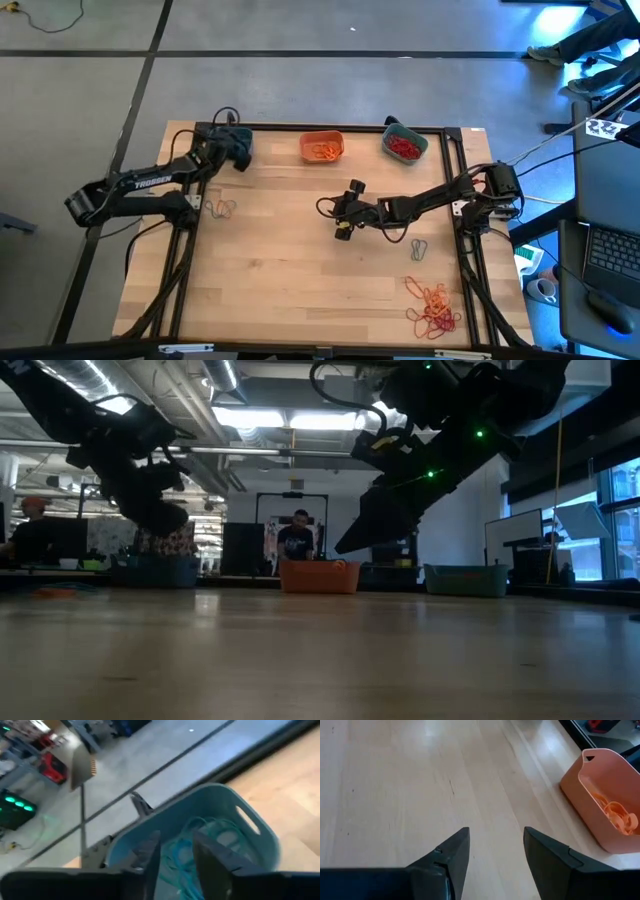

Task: Sort rubber bands into baskets
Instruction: Put the blue rubber band into the blue bin

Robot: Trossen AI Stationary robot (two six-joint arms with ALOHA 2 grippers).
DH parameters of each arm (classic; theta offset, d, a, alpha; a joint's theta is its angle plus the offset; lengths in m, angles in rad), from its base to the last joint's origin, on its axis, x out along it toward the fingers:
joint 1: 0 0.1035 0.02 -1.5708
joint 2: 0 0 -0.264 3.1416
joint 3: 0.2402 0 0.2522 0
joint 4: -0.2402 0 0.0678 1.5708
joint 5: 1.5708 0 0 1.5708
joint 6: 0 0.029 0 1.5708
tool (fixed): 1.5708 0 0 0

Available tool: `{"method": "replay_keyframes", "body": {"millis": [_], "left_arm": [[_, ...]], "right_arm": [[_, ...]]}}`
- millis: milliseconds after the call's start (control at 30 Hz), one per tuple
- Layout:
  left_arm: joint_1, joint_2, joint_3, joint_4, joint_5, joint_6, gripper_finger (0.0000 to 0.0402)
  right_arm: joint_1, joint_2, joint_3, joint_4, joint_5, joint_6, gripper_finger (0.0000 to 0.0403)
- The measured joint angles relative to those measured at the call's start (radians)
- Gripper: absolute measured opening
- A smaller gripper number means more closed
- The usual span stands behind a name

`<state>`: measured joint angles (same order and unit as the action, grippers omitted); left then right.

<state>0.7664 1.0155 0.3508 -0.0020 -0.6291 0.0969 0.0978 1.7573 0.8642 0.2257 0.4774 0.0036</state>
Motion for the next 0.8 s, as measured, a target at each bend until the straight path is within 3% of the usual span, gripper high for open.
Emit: {"method": "replay_keyframes", "body": {"millis": [133,267,533,800], "left_arm": [[-0.029,-0.011,0.041,-0.140,0.090,-0.057,0.0150],[-0.099,-0.031,0.105,-0.288,0.173,-0.141,0.0164],[-0.336,-0.047,0.146,-0.497,0.319,-0.301,0.0156],[-0.581,-0.041,0.131,-0.591,0.359,-0.453,0.0143]], "right_arm": [[0.000,0.000,0.000,0.000,0.000,0.000,0.0188],[0.000,0.000,0.000,0.001,0.000,0.000,0.0188],[0.000,0.000,0.000,0.002,-0.001,0.000,0.0188],[0.000,0.000,0.000,0.003,-0.045,-0.001,0.0188]]}}
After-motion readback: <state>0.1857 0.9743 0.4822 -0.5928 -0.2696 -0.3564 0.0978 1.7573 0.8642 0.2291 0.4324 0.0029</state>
